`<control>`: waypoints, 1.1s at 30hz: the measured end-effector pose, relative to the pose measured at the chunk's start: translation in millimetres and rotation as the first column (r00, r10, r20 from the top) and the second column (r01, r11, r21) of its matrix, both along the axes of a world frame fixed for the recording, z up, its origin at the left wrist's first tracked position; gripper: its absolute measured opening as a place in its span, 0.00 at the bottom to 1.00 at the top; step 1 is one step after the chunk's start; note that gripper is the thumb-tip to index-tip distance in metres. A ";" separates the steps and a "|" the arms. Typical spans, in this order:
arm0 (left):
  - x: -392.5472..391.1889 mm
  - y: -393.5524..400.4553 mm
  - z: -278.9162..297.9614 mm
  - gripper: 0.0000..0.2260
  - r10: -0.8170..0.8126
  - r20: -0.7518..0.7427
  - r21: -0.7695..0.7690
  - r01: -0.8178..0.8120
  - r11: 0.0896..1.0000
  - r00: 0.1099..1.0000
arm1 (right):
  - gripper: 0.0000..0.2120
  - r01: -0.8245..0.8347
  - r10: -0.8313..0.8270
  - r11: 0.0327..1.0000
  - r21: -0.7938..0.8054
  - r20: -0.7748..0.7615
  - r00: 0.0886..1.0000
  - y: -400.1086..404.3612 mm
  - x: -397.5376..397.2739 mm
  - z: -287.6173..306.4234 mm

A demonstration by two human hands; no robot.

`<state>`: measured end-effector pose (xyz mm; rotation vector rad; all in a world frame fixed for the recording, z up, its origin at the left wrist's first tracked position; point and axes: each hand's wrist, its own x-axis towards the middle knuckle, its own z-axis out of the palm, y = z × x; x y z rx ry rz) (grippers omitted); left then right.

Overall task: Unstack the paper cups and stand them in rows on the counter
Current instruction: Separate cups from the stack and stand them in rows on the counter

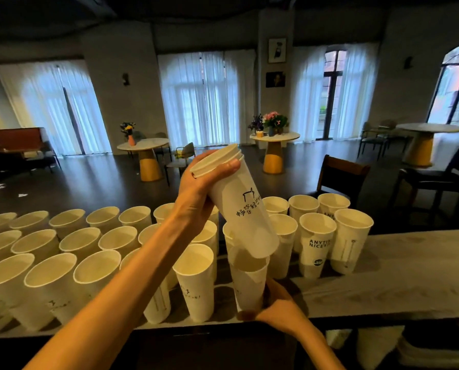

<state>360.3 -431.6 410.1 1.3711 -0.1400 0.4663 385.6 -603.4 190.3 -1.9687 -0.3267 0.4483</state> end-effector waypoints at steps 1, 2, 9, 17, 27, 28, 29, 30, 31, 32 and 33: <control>-1.1 -2.7 -0.4 0.36 -0.034 0.003 0.005 0.034 0.999 0.999 | 0.47 -0.010 0.010 1.000 -0.013 0.002 1.000 -5.6 -1.6 0.9; -2.0 -5.9 -1.1 0.37 -0.069 0.002 0.002 0.069 0.998 0.998 | 0.42 -0.023 0.023 1.000 0.002 0.002 1.000 -13.5 -6.0 2.5; -5.2 -50.8 -23.6 0.36 -0.328 -0.068 -0.020 0.328 0.945 0.942 | 0.11 0.264 -0.292 0.940 0.215 0.110 0.950 -80.6 -35.3 28.5; -9.0 -97.8 -51.2 0.35 -0.412 -0.206 -0.076 0.405 0.911 0.888 | 0.46 0.139 -0.189 0.826 0.547 0.037 0.981 -100.4 -67.2 80.5; 10.8 -118.1 -49.7 0.36 0.007 -0.103 0.088 0.002 0.996 0.995 | 0.42 0.193 -0.246 0.947 0.256 0.197 0.949 -117.5 -19.3 50.9; 12.9 -117.1 -43.6 0.37 0.041 -0.095 0.085 -0.033 0.996 0.995 | 0.44 0.209 -0.250 0.951 0.228 0.169 0.953 -114.2 -14.2 43.8; 14.7 -114.8 -39.2 0.39 0.068 -0.088 0.079 -0.061 0.995 0.994 | 0.44 0.236 -0.268 0.949 0.211 0.138 0.953 -109.2 -6.6 32.1; 17.2 -114.2 -35.7 0.40 0.110 -0.073 0.074 -0.105 0.992 0.991 | 0.43 0.219 -0.243 0.957 0.189 0.113 0.963 -105.4 2.1 23.9; 18.1 -114.9 -32.3 0.41 0.151 -0.056 0.067 -0.147 0.987 0.987 | 0.43 0.185 -0.203 0.968 0.168 0.093 0.975 -100.4 9.5 14.8; 18.1 -114.6 -28.5 0.40 0.201 -0.037 0.062 -0.198 0.978 0.979 | 0.42 0.131 -0.143 0.982 0.139 0.075 0.987 -93.5 17.1 7.5; 16.4 -112.5 -25.9 0.39 0.222 -0.028 0.057 -0.220 0.974 0.975 | 0.43 0.112 -0.122 0.986 0.124 0.073 0.990 -85.8 21.4 2.4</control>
